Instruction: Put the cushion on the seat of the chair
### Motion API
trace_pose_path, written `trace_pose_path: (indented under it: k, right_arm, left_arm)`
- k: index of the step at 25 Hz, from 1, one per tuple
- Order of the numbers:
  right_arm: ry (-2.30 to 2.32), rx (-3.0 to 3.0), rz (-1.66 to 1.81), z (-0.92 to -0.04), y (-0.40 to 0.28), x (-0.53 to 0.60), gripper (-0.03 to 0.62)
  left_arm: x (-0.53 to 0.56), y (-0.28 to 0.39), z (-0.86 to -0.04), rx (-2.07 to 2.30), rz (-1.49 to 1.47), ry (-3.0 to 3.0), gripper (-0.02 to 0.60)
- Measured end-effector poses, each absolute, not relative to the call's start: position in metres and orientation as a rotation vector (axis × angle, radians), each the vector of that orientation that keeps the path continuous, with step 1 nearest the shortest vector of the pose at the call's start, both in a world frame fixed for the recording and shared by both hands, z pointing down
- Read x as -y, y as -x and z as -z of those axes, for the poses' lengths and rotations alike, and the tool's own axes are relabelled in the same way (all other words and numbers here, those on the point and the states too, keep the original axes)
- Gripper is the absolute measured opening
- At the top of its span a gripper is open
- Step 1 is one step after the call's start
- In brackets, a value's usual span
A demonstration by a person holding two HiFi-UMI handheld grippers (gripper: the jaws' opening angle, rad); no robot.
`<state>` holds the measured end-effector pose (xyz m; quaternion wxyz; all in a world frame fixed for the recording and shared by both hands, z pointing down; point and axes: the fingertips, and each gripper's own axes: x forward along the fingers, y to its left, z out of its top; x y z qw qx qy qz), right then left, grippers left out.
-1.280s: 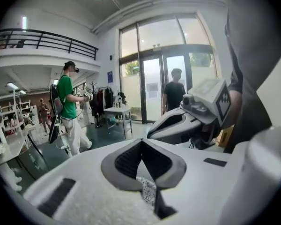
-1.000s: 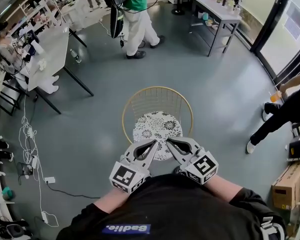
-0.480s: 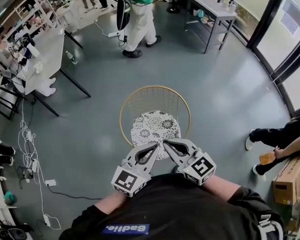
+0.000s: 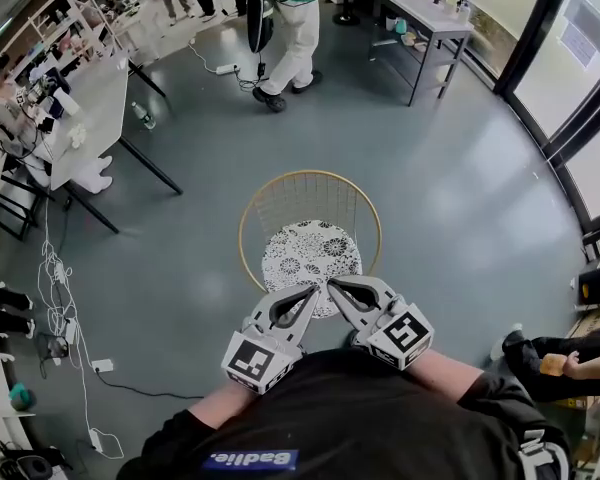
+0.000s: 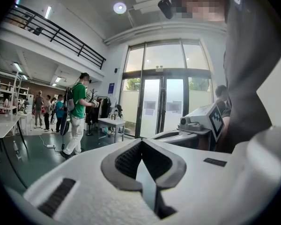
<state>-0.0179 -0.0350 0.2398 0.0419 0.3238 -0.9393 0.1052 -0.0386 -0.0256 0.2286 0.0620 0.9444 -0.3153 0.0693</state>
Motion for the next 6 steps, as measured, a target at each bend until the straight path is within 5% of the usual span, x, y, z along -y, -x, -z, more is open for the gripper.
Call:
trace_pose_path:
  k: [6]
  right_arm:
    - [-1.009, 2.855, -0.335, -0.2399, 0.0149, 0.0347, 0.031]
  left_arm:
    - [0.0255, 0.0369, -0.2301, 0.954, -0.213, -2.866, 0.016]
